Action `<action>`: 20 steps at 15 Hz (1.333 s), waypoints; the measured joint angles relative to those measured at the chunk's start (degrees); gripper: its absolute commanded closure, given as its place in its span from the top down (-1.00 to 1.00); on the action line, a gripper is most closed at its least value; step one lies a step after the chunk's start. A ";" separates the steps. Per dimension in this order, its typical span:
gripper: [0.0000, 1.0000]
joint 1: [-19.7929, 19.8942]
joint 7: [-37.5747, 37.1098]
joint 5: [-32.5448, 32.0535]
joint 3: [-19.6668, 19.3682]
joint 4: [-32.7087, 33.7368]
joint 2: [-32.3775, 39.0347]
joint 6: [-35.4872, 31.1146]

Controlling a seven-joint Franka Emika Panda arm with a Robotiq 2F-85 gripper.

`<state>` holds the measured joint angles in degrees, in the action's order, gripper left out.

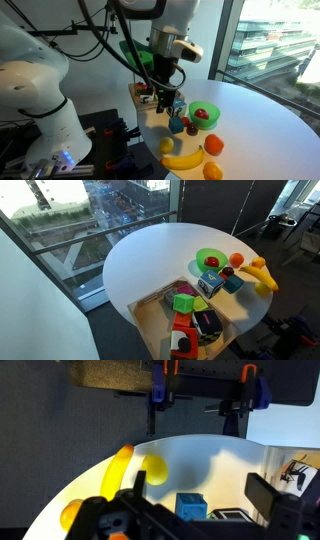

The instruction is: Put the lemon in the bowl

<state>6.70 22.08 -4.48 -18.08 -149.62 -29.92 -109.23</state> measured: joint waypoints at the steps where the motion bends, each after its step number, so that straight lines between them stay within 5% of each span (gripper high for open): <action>1: 1.00 0.00 0.00 0.00 0.00 0.00 0.00 0.00; 10: 1.00 0.02 -0.13 0.01 0.52 -0.14 0.44 -0.38; 20: 1.00 0.04 -0.42 -1.60 3.25 -4.99 6.52 -14.54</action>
<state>6.74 21.66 -6.08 -14.83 -154.61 -23.40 -123.77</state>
